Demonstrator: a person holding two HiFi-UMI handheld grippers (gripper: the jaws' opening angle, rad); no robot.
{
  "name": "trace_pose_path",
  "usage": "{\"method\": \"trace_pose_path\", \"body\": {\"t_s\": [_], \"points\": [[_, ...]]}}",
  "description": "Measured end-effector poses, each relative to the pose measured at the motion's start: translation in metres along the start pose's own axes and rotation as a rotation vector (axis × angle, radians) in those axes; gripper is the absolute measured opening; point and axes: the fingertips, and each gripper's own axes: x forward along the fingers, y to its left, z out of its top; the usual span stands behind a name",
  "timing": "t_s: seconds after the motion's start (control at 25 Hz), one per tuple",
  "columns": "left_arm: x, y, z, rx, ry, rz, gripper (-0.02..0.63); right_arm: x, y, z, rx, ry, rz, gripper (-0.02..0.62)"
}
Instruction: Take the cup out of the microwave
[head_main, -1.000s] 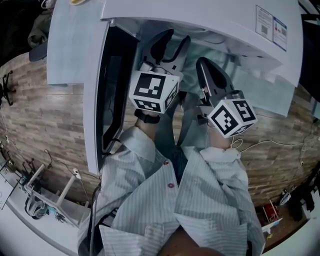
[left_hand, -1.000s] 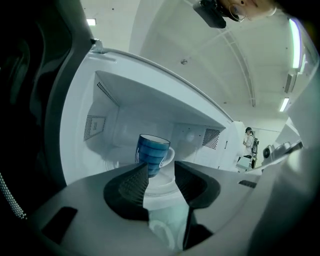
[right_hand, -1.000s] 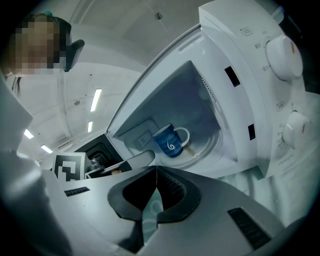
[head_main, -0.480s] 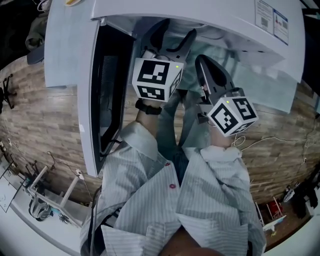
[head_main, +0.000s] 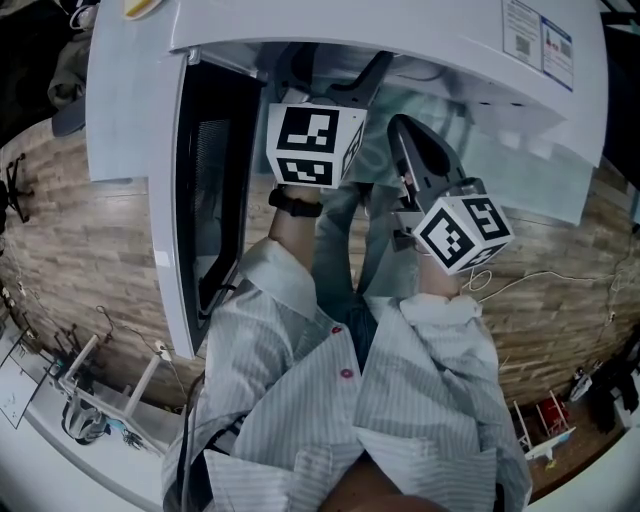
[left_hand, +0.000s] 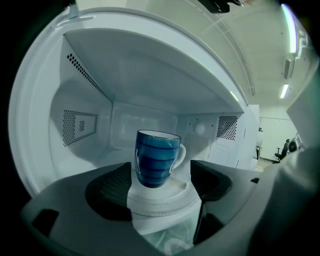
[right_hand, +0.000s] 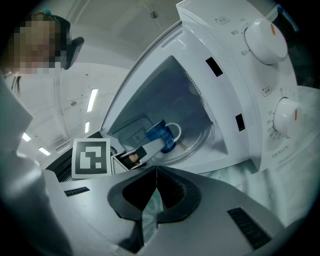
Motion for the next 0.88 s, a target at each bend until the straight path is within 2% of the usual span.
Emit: {"method": "trace_pose_path", "body": {"t_s": [0.32,0.48,0.88], "points": [[0.017,0.006,0.006,0.027,0.005,0.012,0.376,-0.002,-0.008,0.001,0.022,-0.004,-0.012,0.034],[0.022,0.009,0.009,0.069,0.026,0.036,0.382,-0.001,-0.011,0.000,0.031,0.000,-0.013,0.034],[0.038,0.009,0.010,0.091,0.051,0.050,0.382,0.000,-0.016,-0.002,0.048,0.010,-0.019,0.034]]}}
